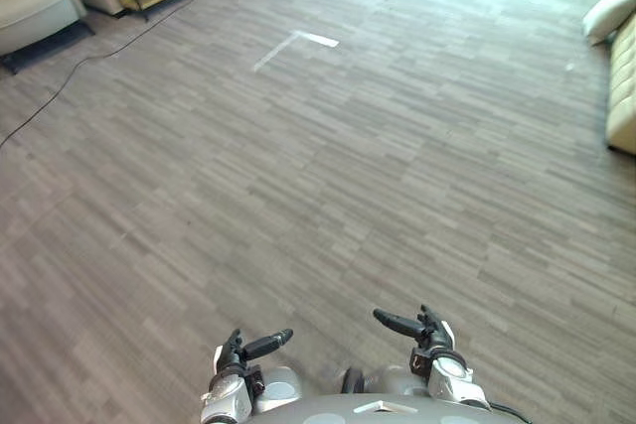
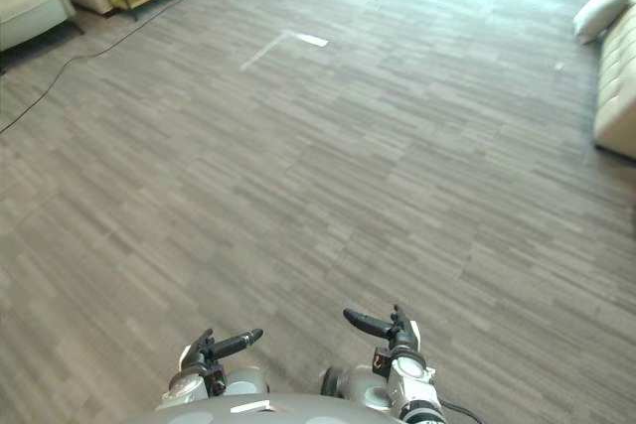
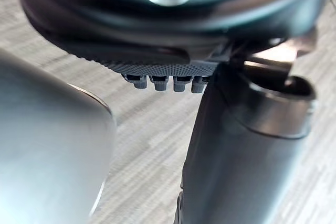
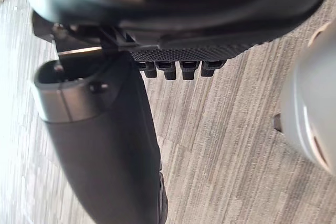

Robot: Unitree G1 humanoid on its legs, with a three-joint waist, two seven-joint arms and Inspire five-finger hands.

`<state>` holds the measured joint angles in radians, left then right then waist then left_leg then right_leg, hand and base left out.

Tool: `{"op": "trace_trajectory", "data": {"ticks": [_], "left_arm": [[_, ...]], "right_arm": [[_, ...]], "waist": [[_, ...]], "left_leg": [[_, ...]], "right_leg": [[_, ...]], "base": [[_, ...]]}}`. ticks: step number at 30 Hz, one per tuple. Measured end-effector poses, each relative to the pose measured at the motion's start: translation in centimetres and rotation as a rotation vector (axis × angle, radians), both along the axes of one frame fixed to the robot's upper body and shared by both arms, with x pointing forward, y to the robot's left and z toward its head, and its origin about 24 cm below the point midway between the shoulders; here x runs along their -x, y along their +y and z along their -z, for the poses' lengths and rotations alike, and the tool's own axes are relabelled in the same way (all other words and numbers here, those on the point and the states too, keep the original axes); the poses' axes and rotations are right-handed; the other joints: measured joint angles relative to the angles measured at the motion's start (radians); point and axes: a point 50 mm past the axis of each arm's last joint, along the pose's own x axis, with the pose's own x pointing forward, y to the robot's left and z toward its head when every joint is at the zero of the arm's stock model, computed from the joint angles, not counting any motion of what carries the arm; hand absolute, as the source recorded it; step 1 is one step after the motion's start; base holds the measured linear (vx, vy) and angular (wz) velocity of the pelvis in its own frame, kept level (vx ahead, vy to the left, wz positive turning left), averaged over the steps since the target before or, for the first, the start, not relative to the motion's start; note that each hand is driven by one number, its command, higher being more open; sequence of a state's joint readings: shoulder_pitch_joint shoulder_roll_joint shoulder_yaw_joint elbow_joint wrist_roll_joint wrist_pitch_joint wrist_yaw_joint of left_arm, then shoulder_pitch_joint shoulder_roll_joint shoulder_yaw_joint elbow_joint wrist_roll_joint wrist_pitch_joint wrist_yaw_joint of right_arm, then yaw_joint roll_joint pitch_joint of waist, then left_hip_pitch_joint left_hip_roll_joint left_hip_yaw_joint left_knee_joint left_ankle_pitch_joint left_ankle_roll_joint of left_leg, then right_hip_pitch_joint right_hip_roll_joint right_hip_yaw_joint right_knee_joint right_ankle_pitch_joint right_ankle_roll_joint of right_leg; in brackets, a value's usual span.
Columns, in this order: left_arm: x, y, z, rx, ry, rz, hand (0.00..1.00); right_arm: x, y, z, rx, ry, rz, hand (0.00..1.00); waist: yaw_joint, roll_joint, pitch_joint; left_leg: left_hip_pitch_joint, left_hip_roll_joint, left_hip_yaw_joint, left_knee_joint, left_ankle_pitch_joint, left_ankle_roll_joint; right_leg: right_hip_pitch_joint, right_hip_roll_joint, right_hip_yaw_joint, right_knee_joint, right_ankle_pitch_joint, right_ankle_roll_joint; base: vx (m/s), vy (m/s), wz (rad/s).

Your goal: Pick up cushions and gather them together orderly.

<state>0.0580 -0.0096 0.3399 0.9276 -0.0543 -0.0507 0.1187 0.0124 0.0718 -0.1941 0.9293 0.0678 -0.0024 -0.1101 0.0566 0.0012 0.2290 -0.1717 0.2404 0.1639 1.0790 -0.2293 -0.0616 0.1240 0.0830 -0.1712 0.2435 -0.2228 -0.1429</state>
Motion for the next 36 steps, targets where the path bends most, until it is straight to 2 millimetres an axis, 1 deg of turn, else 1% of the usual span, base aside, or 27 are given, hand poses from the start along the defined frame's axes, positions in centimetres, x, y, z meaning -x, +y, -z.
{"op": "trace_trajectory", "data": {"ticks": [1,3,5,6,8,9,10,11,12,13,14,15,17,18,20,21,22,24,25,26,27,28,30,31,33,35,36], "left_arm": [[-0.3,0.3,-0.3,0.000,-0.031,-0.027,1.00],[-0.7,0.2,-0.6,0.020,-0.067,-0.071,1.00],[-0.7,-0.1,-0.7,0.045,-0.094,-0.125,1.00],[-0.7,-0.1,-0.6,0.044,-0.093,-0.127,1.00],[0.0,0.4,-0.4,0.039,-0.073,-0.147,1.00],[0.3,1.1,-0.4,0.026,-0.064,-0.163,1.00],[0.4,1.3,-0.4,0.022,-0.062,-0.167,1.00],[0.4,1.4,-0.4,0.016,-0.054,-0.172,1.00],[0.5,1.5,-0.3,0.011,-0.048,-0.172,1.00],[0.6,1.6,-0.3,0.007,-0.033,-0.166,1.00],[0.7,1.4,0.0,0.013,-0.010,-0.157,1.00],[0.9,1.0,0.2,0.019,0.011,-0.139,1.00],[0.8,0.5,0.3,0.028,0.020,-0.120,1.00],[0.9,0.5,0.4,0.028,0.026,-0.116,1.00],[1.3,0.5,0.5,0.027,0.040,-0.115,1.00],[1.5,0.5,0.6,0.025,0.056,-0.104,1.00],[1.5,0.3,0.7,0.017,0.068,-0.068,1.00],[1.5,0.2,0.8,0.012,0.076,-0.037,1.00],[2.0,-0.3,1.1,0.020,0.103,-0.004,1.00],[1.7,-1.0,1.1,0.035,0.099,0.018,1.00],[1.6,-1.1,1.1,0.036,0.093,0.033,1.00],[1.4,-1.3,1.1,0.042,0.090,0.041,1.00],[1.3,-1.7,1.1,0.055,0.082,0.018,1.00],[1.1,-1.7,1.0,0.061,0.066,-0.003,1.00],[0.5,-1.3,0.6,0.047,0.035,-0.008,1.00],[0.0,-0.7,0.1,0.024,0.000,-0.014,1.00],[-0.2,-0.5,-0.1,0.020,-0.020,-0.026,1.00]], "right_arm": [[0.2,0.1,0.1,-0.010,0.007,0.006,1.00],[0.3,0.1,0.1,-0.002,0.015,0.005,1.00],[0.8,0.1,0.3,-0.001,0.031,0.005,1.00],[0.8,0.1,0.4,-0.001,0.034,0.003,1.00],[1.5,0.5,0.7,-0.011,0.062,-0.014,1.00],[2.2,1.0,0.9,-0.018,0.084,-0.045,1.00],[2.3,0.9,0.9,-0.017,0.084,-0.046,1.00],[2.5,0.8,1.0,-0.013,0.091,-0.037,1.00],[2.4,0.8,1.0,-0.012,0.089,-0.033,1.00],[2.4,0.5,0.9,-0.005,0.083,-0.035,1.00],[2.0,0.4,0.7,-0.002,0.066,-0.036,1.00],[1.5,0.4,0.4,0.000,0.035,-0.040,1.00],[1.2,0.4,0.2,0.001,0.010,-0.044,1.00],[0.6,0.2,-0.2,0.008,-0.031,-0.045,1.00],[0.2,0.1,-0.4,0.010,-0.056,-0.044,1.00],[-0.2,0.1,-0.6,0.012,-0.075,-0.046,1.00],[-0.5,0.1,-0.8,0.012,-0.090,-0.047,1.00],[-0.8,0.1,-0.9,0.011,-0.101,-0.049,1.00],[-0.9,0.0,-0.9,0.013,-0.102,-0.048,1.00],[-1.0,-0.2,-1.0,0.018,-0.098,-0.044,1.00],[-1.0,-0.3,-0.9,0.018,-0.094,-0.034,1.00],[-1.0,-0.7,-1.0,0.023,-0.096,-0.022,1.00],[-1.0,-1.0,-0.9,0.029,-0.082,-0.016,1.00],[-0.8,-1.1,-0.8,0.030,-0.062,-0.015,1.00],[-0.6,-0.7,-0.5,0.016,-0.038,-0.016,1.00],[-0.2,-0.3,-0.2,0.003,-0.017,-0.018,1.00],[0.0,-0.2,-0.1,0.001,-0.005,-0.022,1.00]], "waist": [[0.012,-0.012,0.001],[0.026,-0.014,0.013],[0.042,-0.014,0.012],[0.045,-0.011,0.011],[0.065,-0.014,-0.020],[0.072,-0.055,-0.046],[0.071,-0.072,-0.056],[0.070,-0.081,-0.052],[0.070,-0.086,-0.049],[0.064,-0.089,-0.048],[0.057,-0.080,-0.041],[0.047,-0.062,-0.033],[0.041,-0.054,-0.033],[0.034,-0.053,-0.032],[0.023,-0.052,-0.028],[0.013,-0.051,-0.026],[0.001,-0.049,-0.026],[-0.006,-0.047,-0.026],[-0.020,-0.028,-0.029],[-0.015,-0.012,-0.034],[-0.013,-0.007,-0.032],[-0.019,0.011,-0.033],[-0.022,0.045,-0.026],[-0.018,0.058,-0.020],[-0.013,0.044,-0.001],[-0.005,0.020,0.003],[-0.001,0.010,0.003]], "left_leg": [[-0.086,-0.014,0.017,-0.120,-0.025,0.007],[-0.151,-0.057,0.012,-0.314,-0.025,0.010],[-0.199,-0.108,0.011,-0.584,0.030,-0.005],[-0.200,-0.108,0.012,-0.616,0.040,-0.004],[-0.192,-0.110,0.022,-0.598,0.160,0.030],[-0.177,-0.132,0.067,-0.574,0.127,0.057],[-0.164,-0.144,0.087,-0.563,0.104,0.073],[-0.118,-0.157,0.110,-0.542,0.051,0.092],[-0.088,-0.165,0.123,-0.540,0.030,0.099],[-0.039,-0.178,0.129,-0.540,0.005,0.112],[0.033,-0.188,0.129,-0.553,-0.027,0.112],[0.110,-0.192,0.131,-0.590,-0.057,0.109],[0.180,-0.193,0.135,-0.641,-0.079,0.110],[0.264,-0.190,0.138,-0.707,-0.092,0.099],[0.327,-0.183,0.140,-0.752,-0.099,0.088],[0.386,-0.179,0.146,-0.806,-0.096,0.079],[0.445,-0.178,0.145,-0.864,-0.099,0.069],[0.485,-0.178,0.142,-0.901,-0.104,0.061],[0.540,-0.169,0.105,-0.927,-0.105,0.059],[0.536,-0.137,0.078,-0.898,-0.090,0.033],[0.524,-0.136,0.058,-0.863,-0.084,0.022],[0.472,-0.114,0.010,-0.729,-0.077,0.012],[0.336,-0.072,-0.084,-0.393,0.000,-0.042],[0.265,-0.046,-0.117,-0.198,0.029,-0.084],[0.146,-0.009,-0.081,0.013,0.022,-0.071],[0.037,0.003,-0.024,0.015,0.002,-0.038],[-0.026,0.004,0.011,-0.052,-0.010,-0.018]], "right_leg": [[0.042,-0.006,0.045,-0.028,-0.010,0.015],[0.094,-0.035,0.106,-0.037,-0.038,0.041],[0.173,-0.084,0.189,-0.079,-0.088,0.082],[0.183,-0.088,0.201,-0.083,-0.096,0.087],[0.215,-0.117,0.274,-0.062,-0.133,0.087],[0.168,-0.160,0.303,0.044,-0.131,0.097],[0.132,-0.182,0.310,0.128,-0.119,0.123],[0.071,-0.199,0.321,0.323,-0.072,0.204],[0.032,-0.207,0.328,0.431,-0.031,0.255],[-0.024,-0.214,0.340,0.598,0.005,0.323],[-0.084,-0.222,0.310,0.753,0.021,0.351],[-0.151,-0.236,0.245,0.853,0.009,0.331],[-0.231,-0.246,0.176,0.887,-0.008,0.301],[-0.321,-0.250,0.082,0.844,-0.031,0.261],[-0.377,-0.243,0.008,0.756,-0.046,0.235],[-0.409,-0.228,-0.048,0.620,-0.052,0.215],[-0.440,-0.205,-0.093,0.445,-0.030,0.199],[-0.455,-0.181,-0.099,0.311,0.011,0.184],[-0.431,-0.146,-0.088,0.263,0.154,0.073],[-0.424,-0.139,-0.106,0.293,0.110,0.046],[-0.423,-0.143,-0.111,0.314,0.083,0.043],[-0.408,-0.141,-0.128,0.333,0.035,0.035],[-0.336,-0.106,-0.137,0.297,-0.001,0.021],[-0.262,-0.077,-0.134,0.247,-0.005,0.015],[-0.111,-0.045,-0.116,0.128,-0.010,0.014],[-0.023,-0.042,-0.095,0.048,-0.013,0.024],[0.014,-0.040,-0.079,0.011,-0.014,0.030]], "base": [[0.55,0.110,-0.84],[0.50,0.146,-0.99],[0.62,0.283,-1.01],[0.74,0.362,-0.90],[0.60,0.292,-1.00],[0.65,0.303,-0.92],[0.78,0.386,-0.69],[0.63,0.335,-0.38],[0.59,0.323,-0.37],[0.54,0.271,-0.30],[0.61,0.269,-0.30],[0.47,0.179,-0.22],[0.40,0.093,-0.13],[0.52,0.041,-0.10],[0.43,-0.008,-0.03],[0.48,-0.059,0.07],[0.59,-0.084,0.10],[0.66,-0.176,0.27],[0.78,-0.254,0.47],[0.53,-0.198,0.50],[0.68,-0.266,0.27],[0.65,-0.258,0.27],[0.60,-0.214,0.06],[0.52,-0.153,-0.15],[0.44,-0.113,-0.12],[0.40,-0.067,-0.19],[0.53,-0.039,-0.41]]}}
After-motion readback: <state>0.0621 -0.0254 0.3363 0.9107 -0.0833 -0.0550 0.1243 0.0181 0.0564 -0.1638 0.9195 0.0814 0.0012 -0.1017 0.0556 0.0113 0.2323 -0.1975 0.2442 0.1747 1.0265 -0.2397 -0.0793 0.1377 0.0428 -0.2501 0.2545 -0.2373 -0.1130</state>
